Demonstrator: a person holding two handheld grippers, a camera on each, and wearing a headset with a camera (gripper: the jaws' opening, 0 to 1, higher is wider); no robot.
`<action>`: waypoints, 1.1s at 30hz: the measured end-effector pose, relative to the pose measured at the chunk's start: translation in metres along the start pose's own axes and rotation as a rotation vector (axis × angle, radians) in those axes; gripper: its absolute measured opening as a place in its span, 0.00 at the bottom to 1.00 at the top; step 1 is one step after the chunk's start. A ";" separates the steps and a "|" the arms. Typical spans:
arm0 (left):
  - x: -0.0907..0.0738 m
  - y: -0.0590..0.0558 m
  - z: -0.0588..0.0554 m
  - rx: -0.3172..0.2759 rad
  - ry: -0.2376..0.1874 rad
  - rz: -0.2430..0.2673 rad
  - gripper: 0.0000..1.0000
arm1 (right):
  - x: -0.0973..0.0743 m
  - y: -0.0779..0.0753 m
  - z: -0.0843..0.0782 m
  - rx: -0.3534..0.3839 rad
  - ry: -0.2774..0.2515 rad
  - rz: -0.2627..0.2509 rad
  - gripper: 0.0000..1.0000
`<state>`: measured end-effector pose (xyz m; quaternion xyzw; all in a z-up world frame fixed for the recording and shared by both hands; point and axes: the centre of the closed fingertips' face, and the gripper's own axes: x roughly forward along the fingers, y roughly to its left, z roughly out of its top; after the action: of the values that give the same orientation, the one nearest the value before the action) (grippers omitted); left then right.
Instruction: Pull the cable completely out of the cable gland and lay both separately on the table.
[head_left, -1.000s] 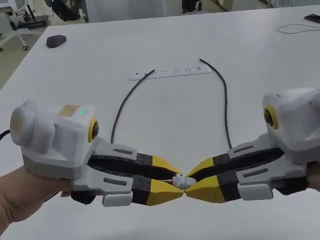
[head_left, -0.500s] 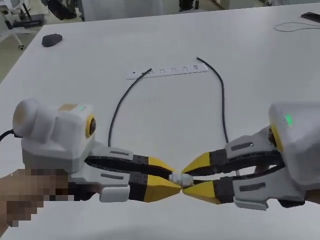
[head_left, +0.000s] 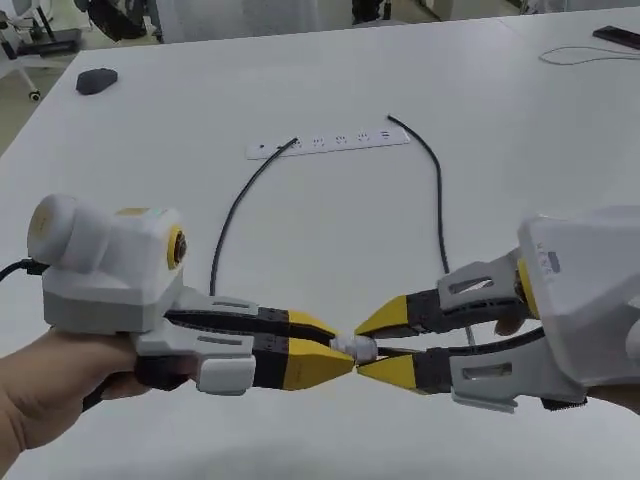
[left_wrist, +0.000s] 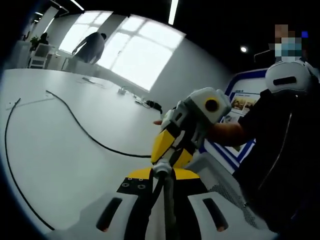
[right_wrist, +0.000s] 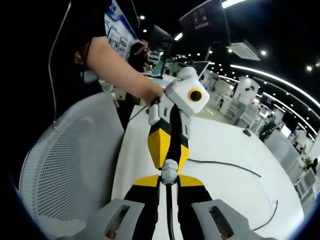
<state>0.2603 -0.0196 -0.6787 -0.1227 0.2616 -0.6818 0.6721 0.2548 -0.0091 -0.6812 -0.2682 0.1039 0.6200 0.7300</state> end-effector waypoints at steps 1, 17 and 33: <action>0.000 -0.001 0.000 0.006 -0.001 0.002 0.14 | 0.000 0.000 0.000 -0.003 0.000 0.001 0.07; -0.003 -0.009 -0.002 0.303 0.072 0.022 0.14 | -0.004 -0.001 0.010 0.567 -0.151 0.189 0.15; -0.001 -0.011 0.001 0.331 0.061 0.010 0.14 | -0.005 0.004 0.008 0.794 -0.187 0.293 0.08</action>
<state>0.2516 -0.0193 -0.6715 0.0116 0.1666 -0.7156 0.6783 0.2487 -0.0087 -0.6730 0.1084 0.3048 0.6507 0.6869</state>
